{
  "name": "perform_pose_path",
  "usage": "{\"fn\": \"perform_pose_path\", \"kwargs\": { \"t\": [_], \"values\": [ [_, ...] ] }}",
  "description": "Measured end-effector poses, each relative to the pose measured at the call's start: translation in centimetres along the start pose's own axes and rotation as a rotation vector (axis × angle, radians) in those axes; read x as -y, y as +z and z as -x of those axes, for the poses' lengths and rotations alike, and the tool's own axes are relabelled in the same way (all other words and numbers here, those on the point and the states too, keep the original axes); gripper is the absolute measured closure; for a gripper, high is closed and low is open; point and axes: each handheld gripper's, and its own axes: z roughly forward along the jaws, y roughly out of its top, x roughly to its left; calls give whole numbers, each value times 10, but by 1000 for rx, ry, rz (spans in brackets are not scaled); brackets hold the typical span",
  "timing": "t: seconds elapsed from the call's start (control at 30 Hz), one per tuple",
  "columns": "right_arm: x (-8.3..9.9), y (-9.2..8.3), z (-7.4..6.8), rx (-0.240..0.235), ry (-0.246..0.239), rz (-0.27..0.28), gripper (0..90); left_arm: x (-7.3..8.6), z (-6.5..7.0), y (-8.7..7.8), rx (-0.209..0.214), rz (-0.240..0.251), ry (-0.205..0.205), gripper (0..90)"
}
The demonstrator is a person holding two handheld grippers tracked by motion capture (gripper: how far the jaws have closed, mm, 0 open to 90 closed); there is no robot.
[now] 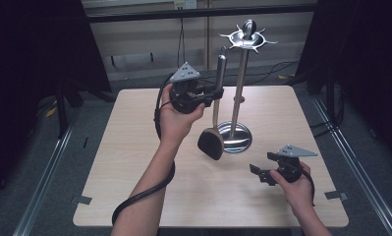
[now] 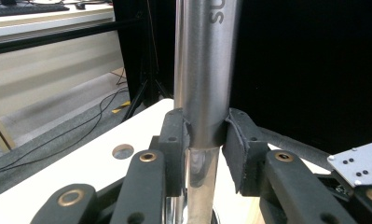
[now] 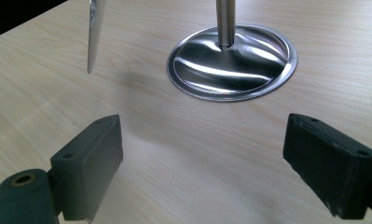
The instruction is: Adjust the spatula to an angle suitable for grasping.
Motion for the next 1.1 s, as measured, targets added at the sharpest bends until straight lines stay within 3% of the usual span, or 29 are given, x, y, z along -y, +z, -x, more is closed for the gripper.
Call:
{"fn": "perform_pose_path", "kwargs": {
  "t": [0.43,1.1],
  "values": [
    [0,-1,1,1,-1,1,117,-3,1,9,2,-7,0,698],
    [-1,0,0,-5,-4,-1,117,4,1,18,-2,30,-5,696]
  ]
}}
